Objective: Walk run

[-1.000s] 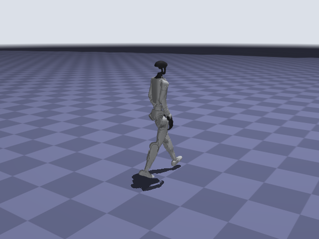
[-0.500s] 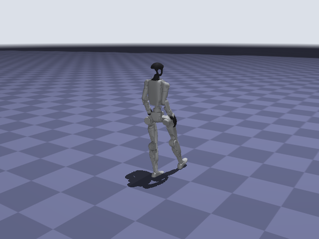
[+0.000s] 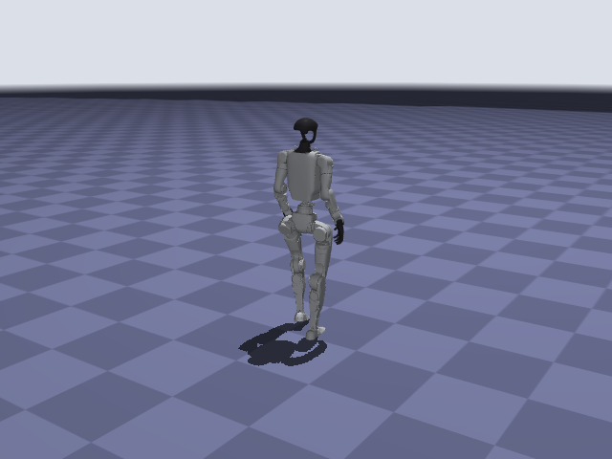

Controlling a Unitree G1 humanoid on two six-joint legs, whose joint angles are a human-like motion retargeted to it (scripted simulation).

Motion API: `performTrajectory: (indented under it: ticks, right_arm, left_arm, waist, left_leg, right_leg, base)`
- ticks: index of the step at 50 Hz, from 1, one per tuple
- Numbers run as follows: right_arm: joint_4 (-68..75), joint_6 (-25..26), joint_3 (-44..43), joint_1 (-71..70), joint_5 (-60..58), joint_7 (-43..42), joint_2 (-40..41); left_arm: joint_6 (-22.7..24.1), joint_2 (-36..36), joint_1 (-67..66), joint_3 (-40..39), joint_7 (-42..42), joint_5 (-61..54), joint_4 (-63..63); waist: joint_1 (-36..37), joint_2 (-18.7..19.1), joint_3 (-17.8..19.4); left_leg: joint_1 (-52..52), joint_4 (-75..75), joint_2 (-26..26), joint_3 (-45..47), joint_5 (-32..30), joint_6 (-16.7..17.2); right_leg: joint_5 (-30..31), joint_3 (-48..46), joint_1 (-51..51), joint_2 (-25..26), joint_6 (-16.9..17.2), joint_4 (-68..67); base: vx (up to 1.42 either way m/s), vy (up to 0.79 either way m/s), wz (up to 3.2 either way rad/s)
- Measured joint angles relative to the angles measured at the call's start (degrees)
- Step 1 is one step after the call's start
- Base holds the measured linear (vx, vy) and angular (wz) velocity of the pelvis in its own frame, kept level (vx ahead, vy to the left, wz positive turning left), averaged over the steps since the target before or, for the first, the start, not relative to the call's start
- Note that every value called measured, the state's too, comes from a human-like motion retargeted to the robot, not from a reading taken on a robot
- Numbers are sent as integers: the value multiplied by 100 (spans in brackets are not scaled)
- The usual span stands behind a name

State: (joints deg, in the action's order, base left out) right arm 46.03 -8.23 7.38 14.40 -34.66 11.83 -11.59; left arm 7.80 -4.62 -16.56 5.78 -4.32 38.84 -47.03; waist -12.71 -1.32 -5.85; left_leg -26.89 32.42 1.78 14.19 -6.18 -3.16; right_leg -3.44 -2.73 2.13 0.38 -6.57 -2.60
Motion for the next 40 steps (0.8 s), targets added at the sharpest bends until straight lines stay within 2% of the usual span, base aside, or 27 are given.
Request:
performTrajectory:
  ticks: [2, 4, 5, 8, 10, 11, 13, 15, 17, 18, 19, 20, 23, 25, 27, 30, 32, 34, 36, 38, 40]
  right_arm:
    - [39, -71, 0, -3, 62, 41, 25]
    - [118, -53, -1, 21, 175, 163, 47]
    - [177, -20, -4, 29, 237, 252, 58]
    - [423, 97, -91, 49, 248, 588, 123]
    - [504, 121, -127, 128, 146, 587, 152]
    - [511, 105, -111, 200, 120, 483, 149]
    - [527, 73, -114, 348, 185, 209, 164]
    - [574, 40, -149, 427, 515, -124, 267]
    - [594, -34, -77, 371, 850, -324, 364]
    - [585, -66, -53, 290, 932, -345, 373]
    - [544, -79, -27, 211, 931, -332, 408]
    - [487, -82, 0, 132, 888, -302, 456]
    - [169, -87, -116, 47, 609, -641, 409]
    - [-66, -302, -191, 107, 626, -1078, 373]
    - [-278, -587, -191, 221, 778, -1448, 324]
    - [-489, -893, -151, 344, 998, -1693, 270]
    - [-505, -881, -133, 349, 1079, -1566, 286]
    - [-476, -699, -102, 327, 1077, -1244, 326]
    - [-445, -460, -34, 289, 947, -847, 325]
    - [-423, -245, 26, 285, 721, -636, 270]
    - [-453, -166, -6, 302, 685, -631, 269]
  left_arm:
    - [50, -5, -1, -60, 132, -12, 102]
    - [25, 9, -8, -99, 145, 117, 144]
    - [-9, 23, -5, -103, 107, 189, 127]
    - [-161, 41, 112, -131, -298, 281, -127]
    - [-167, 22, 189, -259, -601, 169, -167]
    - [-91, 21, 201, -342, -662, 55, -165]
    - [39, 16, 211, -452, -664, -170, -196]
    - [87, -33, 240, -467, -653, -444, -271]
    - [-30, -100, 283, -510, -763, -523, -330]
    - [-111, -157, 332, -515, -869, -485, -367]
    - [-225, -236, 398, -512, -1007, -407, -415]
    - [-356, -327, 472, -505, -1162, -308, -467]
    - [-439, -437, 692, -365, -1638, 171, -536]
    - [-158, -498, 712, -146, -1659, 362, -418]
    - [190, -519, 650, 70, -1448, 413, -274]
    - [524, -472, 584, 276, -1162, 436, -160]
    - [612, -441, 596, 335, -1195, 501, -199]
    - [613, -411, 629, 319, -1415, 620, -314]
    - [560, -373, 658, 246, -1711, 731, -449]
    - [505, -315, 615, 214, -1915, 791, -555]
    - [468, -270, 529, 256, -1961, 765, -625]
  waist:
    - [217, 82, 120]
    - [347, 112, 193]
    - [398, 99, 214]
    - [287, 41, 123]
    - [290, 10, 24]
    - [438, -19, -35]
    - [732, -39, -133]
    - [680, 12, -184]
    - [424, -82, -47]
    - [341, -214, 27]
    - [332, -87, 55]
    - [360, 169, 60]
    - [274, 433, 171]
    - [-47, 570, 242]
    - [-369, 680, 263]
    - [-610, 564, 253]
    - [-733, 435, 319]
    - [-795, 407, 377]
    - [-715, 475, 336]
    - [-646, 505, 244]
    - [-703, 594, 127]
  left_leg:
    - [-254, -1029, -54, -107, 20, -184]
    - [-418, -2010, -168, 217, 242, -370]
    - [-495, -2445, -145, 325, 419, -398]
    - [-607, -3202, 223, -96, 708, -302]
    - [-509, -3039, 245, -138, 615, -396]
    - [-457, -2881, 192, -30, 593, -404]
    - [-303, -2641, 38, 226, 210, -365]
    - [-246, -2243, 75, -409, 130, -526]
    - [-2, -1880, 419, -1058, 558, -644]
    - [230, -1778, 481, -669, 738, -675]
    - [461, -1877, 216, -398, 804, -636]
    - [691, -2078, -211, -186, 814, -561]
    - [1211, -2323, -166, -448, 1036, -535]
    - [1584, -2546, -114, -636, 1100, -485]
    - [1901, -2719, -5, -971, 1205, -493]
    - [2369, -2810, 338, -1171, 1483, -571]
    - [2725, -2810, 524, -1328, 1671, -589]
    - [3064, -2815, 523, -1457, 1819, -532]
    - [3287, -2811, 423, -1416, 1888, -405]
    - [3467, -2703, 400, -1363, 1782, -209]
    - [3559, -2481, 262, -1416, 1304, 164]
  right_leg:
    - [-153, 134, -291, 258, -106, 83]
    - [-315, 214, -579, 388, -172, 104]
    - [-376, 245, -714, 411, -188, 107]
    - [-249, -37, -1028, 419, -32, 34]
    - [173, -4, -1172, 443, 287, -159]
    - [626, -33, -1241, 381, 509, -315]
    - [1818, -21, -1335, 291, 1006, -747]
    - [3040, 322, -1193, 414, 1556, -1493]
    - [3344, 173, -587, 336, 1763, -3311]
    - [3344, 122, -273, 104, 1946, -4300]
    - [3344, 83, -52, 246, 1985, -4488]
    - [3344, 50, 124, 575, 1950, -4274]
    - [2489, 200, 777, 968, 1605, -4056]
    - [1900, 28, 1200, 803, 1621, -3744]
    - [1392, -367, 1579, 375, 1450, -3168]
    - [1308, -900, 1894, -401, 1262, -1822]
    - [1107, -1054, 2056, -758, 1199, -957]
    - [876, -877, 2273, -777, 1060, -151]
    - [726, -523, 2432, -586, 1015, 567]
    - [716, -639, 2464, -579, 926, 585]
    - [651, -727, 2453, -579, 442, 34]
  base:
    - [96, -23, -70]
    - [95, -16, -53]
    - [87, -11, -25]
    - [104, -11, 22]
    - [125, -12, -10]
    - [143, -10, -90]
    - [122, -5, -113]
    - [103, -5, -8]
    - [129, -12, 49]
    - [110, -15, 17]
    - [93, -14, -25]
    - [88, -12, -33]
    - [92, -9, 32]
    - [99, -8, 142]
    - [108, -17, 144]
    - [94, -22, 86]
    - [90, -31, 78]
    - [92, -38, 52]
    - [98, -44, -10]
    - [109, -49, -2]
    - [118, -55, 70]
